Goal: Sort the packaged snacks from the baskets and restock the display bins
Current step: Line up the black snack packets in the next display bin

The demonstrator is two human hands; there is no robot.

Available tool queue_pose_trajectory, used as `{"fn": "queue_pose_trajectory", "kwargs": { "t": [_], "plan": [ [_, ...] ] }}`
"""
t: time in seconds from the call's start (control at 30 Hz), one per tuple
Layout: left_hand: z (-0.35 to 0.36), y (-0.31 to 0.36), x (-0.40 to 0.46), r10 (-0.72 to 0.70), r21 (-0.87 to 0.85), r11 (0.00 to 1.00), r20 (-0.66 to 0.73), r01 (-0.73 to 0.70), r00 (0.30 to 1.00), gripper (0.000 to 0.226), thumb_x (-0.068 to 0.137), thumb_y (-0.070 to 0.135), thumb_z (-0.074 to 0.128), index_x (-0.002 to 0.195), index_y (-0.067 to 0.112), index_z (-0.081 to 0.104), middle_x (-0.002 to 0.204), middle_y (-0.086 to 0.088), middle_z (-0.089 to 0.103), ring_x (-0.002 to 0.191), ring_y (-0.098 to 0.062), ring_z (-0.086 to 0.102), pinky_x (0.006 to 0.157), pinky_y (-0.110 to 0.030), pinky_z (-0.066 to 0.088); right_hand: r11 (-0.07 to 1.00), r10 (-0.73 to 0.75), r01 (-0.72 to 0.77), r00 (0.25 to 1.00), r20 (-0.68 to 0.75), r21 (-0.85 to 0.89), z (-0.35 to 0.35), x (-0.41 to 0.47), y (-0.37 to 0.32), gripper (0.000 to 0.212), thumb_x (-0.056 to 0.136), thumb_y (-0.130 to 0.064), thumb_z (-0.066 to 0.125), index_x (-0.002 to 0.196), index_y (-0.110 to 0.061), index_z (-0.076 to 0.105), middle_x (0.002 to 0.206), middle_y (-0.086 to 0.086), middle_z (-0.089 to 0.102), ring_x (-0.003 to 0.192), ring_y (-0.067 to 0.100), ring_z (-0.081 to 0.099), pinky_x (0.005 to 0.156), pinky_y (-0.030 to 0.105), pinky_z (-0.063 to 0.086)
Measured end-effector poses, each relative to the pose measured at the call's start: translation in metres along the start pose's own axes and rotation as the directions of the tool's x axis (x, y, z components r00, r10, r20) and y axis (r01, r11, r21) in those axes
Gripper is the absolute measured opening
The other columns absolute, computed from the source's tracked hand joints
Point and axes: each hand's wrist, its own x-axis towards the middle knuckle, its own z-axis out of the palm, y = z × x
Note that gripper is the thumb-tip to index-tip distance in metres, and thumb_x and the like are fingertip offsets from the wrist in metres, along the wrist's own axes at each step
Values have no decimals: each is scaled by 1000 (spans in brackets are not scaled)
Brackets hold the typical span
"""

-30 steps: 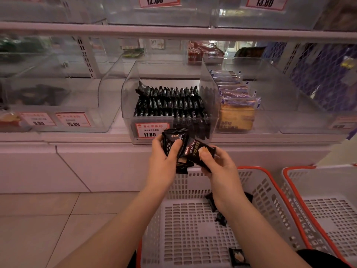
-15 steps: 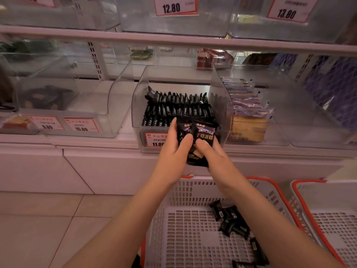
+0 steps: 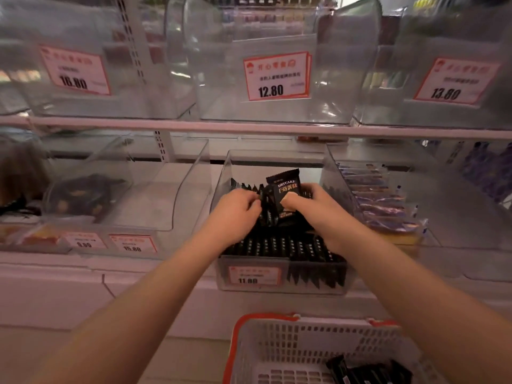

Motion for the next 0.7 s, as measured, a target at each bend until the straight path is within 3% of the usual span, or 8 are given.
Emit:
{"fn": "queue_pose_trajectory", "kwargs": {
  "t": [0.07, 0.13, 0.2, 0.27, 0.37, 0.47, 0.57, 0.7],
  "plan": [
    [-1, -10, 20, 76, 334, 936, 110, -109, 991, 24, 93, 12, 44, 109, 5, 60, 110, -11, 59, 102, -25, 56, 84, -34, 46, 999, 36, -36, 999, -5, -31, -1, 17, -1, 44, 77, -29, 67, 114, -22, 45, 98, -4, 60, 91, 12, 58, 73, 29, 49],
    [0, -12, 38, 73, 628, 748, 243, -214, 967, 22, 91, 7, 46, 110, 6, 58, 111, -11, 57, 106, -28, 55, 76, -36, 45, 994, 34, -36, 999, -20, -101, 0, 32, -1, 38, 79, -31, 66, 108, -23, 42, 94, -5, 58, 85, 10, 57, 63, 26, 47],
    [3, -12, 55, 40, 775, 557, 335, -300, 941, 25, 91, 4, 46, 112, 7, 59, 114, -10, 58, 109, -28, 53, 74, -35, 42, 980, 29, -35, 999, -36, -196, 2, 45, 1, 38, 79, -32, 65, 106, -22, 40, 96, -2, 58, 87, 14, 59, 70, 31, 52],
    [5, -16, 73, 35, 822, 431, 398, -373, 917, 26, 91, 5, 45, 114, 8, 59, 118, -9, 57, 113, -27, 51, 80, -34, 41, 955, 31, -39, 999, -31, -293, 4, 57, 3, 45, 78, -35, 64, 112, -19, 40, 104, 4, 59, 95, 21, 60, 84, 39, 54],
    [7, -27, 93, -27, 838, 334, 466, -431, 885, 27, 93, 7, 44, 116, 12, 58, 120, -6, 56, 114, -26, 51, 80, -31, 39, 919, 34, -44, 999, -31, -391, 9, 73, 5, 57, 78, -40, 62, 122, -13, 40, 109, 7, 58, 97, 23, 59, 87, 43, 53],
    [14, -32, 104, -112, 835, 271, 521, -479, 846, 27, 94, 7, 45, 117, 12, 58, 120, -3, 58, 110, -24, 56, 83, -30, 42, 881, 21, -42, 999, -49, -470, 14, 89, 6, 55, 78, -40, 61, 121, -11, 42, 106, 7, 59, 92, 21, 58, 81, 37, 53],
    [19, -27, 112, -149, 812, 296, 559, -502, 816, 24, 94, 4, 44, 114, 8, 57, 116, -3, 60, 105, -24, 59, 77, -29, 44, 851, -2, -24, 999, -50, -524, 19, 103, 7, 49, 79, -41, 60, 114, -11, 44, 100, 5, 59, 86, 19, 57, 62, 29, 45],
    [9, -25, 121, 102, 797, 229, 552, -559, 828, 25, 91, 0, 48, 112, 7, 59, 110, -8, 59, 99, -27, 59, 66, -32, 42, 808, -15, -26, 998, -64, -589, 26, 117, 7, 52, 79, -44, 62, 115, -10, 43, 103, 7, 58, 89, 22, 58, 61, 29, 43]
  ]
}}
